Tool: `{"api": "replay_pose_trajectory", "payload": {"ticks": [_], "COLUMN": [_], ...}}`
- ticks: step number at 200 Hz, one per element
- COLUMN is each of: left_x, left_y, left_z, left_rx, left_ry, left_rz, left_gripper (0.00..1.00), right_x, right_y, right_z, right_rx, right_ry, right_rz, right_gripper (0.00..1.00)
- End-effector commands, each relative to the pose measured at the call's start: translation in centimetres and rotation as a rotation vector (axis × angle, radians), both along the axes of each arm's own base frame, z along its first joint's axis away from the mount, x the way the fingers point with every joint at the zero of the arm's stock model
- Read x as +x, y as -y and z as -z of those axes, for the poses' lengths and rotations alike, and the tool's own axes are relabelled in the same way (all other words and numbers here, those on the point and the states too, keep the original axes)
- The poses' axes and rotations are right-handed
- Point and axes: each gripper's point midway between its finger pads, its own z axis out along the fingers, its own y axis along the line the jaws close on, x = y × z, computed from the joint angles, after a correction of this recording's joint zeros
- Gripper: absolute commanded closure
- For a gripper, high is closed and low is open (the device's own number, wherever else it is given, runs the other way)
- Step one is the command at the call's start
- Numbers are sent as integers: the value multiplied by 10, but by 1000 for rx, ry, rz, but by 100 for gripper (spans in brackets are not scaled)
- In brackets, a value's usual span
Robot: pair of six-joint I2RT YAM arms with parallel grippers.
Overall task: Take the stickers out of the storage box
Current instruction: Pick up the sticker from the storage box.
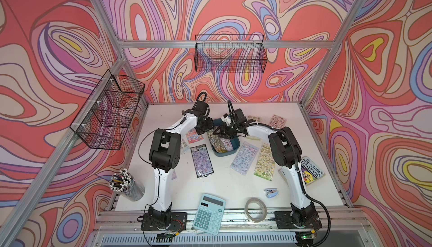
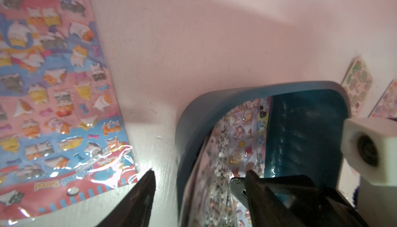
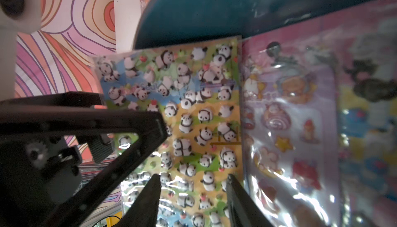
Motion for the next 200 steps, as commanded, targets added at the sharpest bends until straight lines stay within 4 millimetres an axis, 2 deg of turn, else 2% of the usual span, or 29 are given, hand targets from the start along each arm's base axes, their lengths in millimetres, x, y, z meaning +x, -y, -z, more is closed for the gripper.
{"api": "replay_pose_trajectory", "payload": {"ticks": [1, 36, 55, 71, 81, 102, 121, 154, 200], "left_x": [-7, -7, -10, -14, -18, -30, -46, -68, -89], "left_y": [-15, -26, -29, -29, -27, -22, -15, -2, 10], "left_z": [-22, -47, -61, -67, -68, -63, -59, -59, -55], "left_rx": [9, -26, -38, -49, -64, -103, -126, -115, -80], "left_ry": [6, 41, 67, 76, 74, 38, 11, -17, -60], "left_rz": [-39, -75, -79, -76, -70, -67, -54, -8, 30], "left_gripper": [15, 0, 1, 12, 27, 50, 61, 72, 69], "right_x": [-3, -5, -4, -4, -4, -4, -5, -5, -5], "right_y": [4, 6, 6, 6, 7, 7, 7, 7, 7], "right_z": [19, 22, 22, 20, 20, 18, 17, 16, 16], "right_rx": [-24, -38, -41, -40, -41, -40, -41, -38, -37], "right_ry": [-29, -28, -25, -20, -19, -16, -13, -11, -10], "right_rz": [8, 9, 10, 9, 12, 10, 9, 10, 11], "right_gripper": [49, 49, 49, 49, 49, 49, 49, 50, 50]}}
